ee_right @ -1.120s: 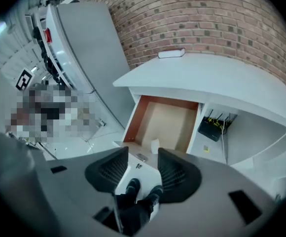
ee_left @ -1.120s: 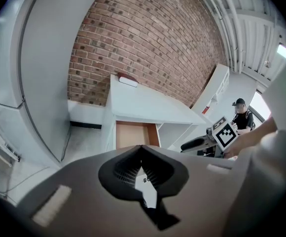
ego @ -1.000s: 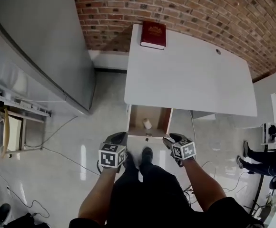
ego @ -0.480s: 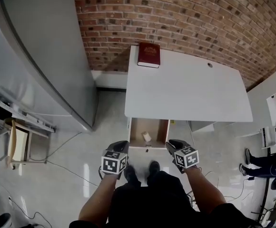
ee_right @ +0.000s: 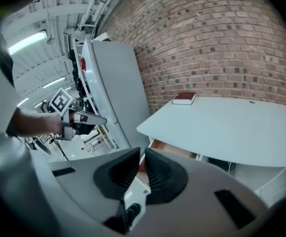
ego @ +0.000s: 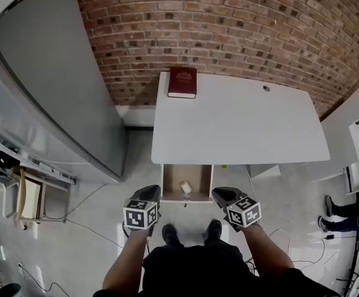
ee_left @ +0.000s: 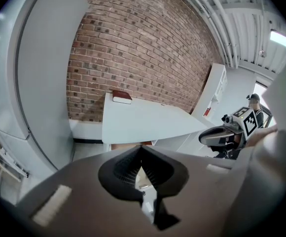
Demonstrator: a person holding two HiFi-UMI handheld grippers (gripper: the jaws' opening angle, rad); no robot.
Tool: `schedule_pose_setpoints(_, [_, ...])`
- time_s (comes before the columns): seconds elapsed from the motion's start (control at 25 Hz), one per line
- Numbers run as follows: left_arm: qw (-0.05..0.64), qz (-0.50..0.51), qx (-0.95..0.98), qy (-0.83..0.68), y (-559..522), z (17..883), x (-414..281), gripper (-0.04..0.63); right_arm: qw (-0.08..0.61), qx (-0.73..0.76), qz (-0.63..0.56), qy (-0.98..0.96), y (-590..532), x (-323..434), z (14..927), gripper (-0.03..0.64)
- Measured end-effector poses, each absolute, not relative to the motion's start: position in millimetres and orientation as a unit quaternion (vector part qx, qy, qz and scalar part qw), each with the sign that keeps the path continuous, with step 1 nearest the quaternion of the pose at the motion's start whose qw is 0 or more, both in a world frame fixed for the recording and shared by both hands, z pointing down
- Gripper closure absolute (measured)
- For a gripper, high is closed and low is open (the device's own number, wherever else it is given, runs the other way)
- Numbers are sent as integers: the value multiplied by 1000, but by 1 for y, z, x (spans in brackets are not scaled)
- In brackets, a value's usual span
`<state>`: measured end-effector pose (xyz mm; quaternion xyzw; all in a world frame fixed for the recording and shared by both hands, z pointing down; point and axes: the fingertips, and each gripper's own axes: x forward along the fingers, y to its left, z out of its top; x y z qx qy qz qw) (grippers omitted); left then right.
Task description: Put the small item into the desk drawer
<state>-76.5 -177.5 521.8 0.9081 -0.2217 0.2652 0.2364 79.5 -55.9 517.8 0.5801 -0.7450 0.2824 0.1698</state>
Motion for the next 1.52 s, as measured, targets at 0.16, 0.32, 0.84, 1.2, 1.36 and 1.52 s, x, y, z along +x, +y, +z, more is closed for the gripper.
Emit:
schedule_pose_setpoints(0.16, [233,256,907,-240,-172,506,-44,584,161,573,262,-760,-38,112,497,585])
schedule_pose_setpoints(0.32, [213,250,912,-246,-157,483,-9,583,138,576,257,-763,-13,149,485,594])
schedule_pose_setpoints(0.84, [168,199,931,-257,-112,401,69,583,44,573,207,-791,17,223,420,603])
schedule_pose_setpoints(1.2, [101,173,945,-259,-114,351,82,583,-2,571,125,-811,0,226,340,604])
schedule_pose_setpoints(1.36, [79,148,952,-255,-125,319,72,583,-21,577,92,-811,-10,217,302,604])
schedule_pose_setpoints(1.52, [62,115,959,-252,-138,286,62,583,-28,578,61,-814,-25,204,275,604])
